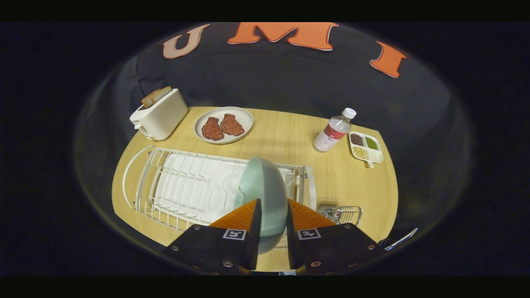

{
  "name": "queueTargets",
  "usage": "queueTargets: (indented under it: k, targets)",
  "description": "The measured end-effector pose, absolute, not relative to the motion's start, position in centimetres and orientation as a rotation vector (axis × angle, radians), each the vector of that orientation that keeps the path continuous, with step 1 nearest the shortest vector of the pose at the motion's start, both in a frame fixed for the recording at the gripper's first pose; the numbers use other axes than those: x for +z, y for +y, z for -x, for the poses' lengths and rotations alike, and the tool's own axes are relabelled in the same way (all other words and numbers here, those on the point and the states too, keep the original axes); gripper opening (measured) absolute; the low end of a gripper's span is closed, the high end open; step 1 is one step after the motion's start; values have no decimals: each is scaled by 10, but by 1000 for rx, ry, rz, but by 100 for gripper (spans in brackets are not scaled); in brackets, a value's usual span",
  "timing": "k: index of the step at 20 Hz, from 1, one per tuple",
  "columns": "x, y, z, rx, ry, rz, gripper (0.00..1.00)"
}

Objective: Take the plate from the dish rack, then take the spoon from the basket and place it into the plate.

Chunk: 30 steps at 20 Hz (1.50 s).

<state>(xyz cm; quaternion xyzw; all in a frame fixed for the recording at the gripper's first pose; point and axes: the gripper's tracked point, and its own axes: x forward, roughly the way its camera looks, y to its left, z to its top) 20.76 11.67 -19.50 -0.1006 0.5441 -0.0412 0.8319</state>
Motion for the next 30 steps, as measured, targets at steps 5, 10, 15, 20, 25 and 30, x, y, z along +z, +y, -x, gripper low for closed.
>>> queueTargets:
  k: [5, 10, 15, 20, 25, 30]
  targets:
    - [-178, 114, -213, -130, 1093, 315, 24]
    - [-156, 107, -211, -147, 1043, 355, 20]
    - [-131, 94, -197, -127, 994, 331, 19]
    - [-106, 93, -170, -64, 938, 281, 17]
    - [-95, 98, -130, 10, 904, 277, 16]
    - [-106, 107, -88, 78, 904, 287, 16]
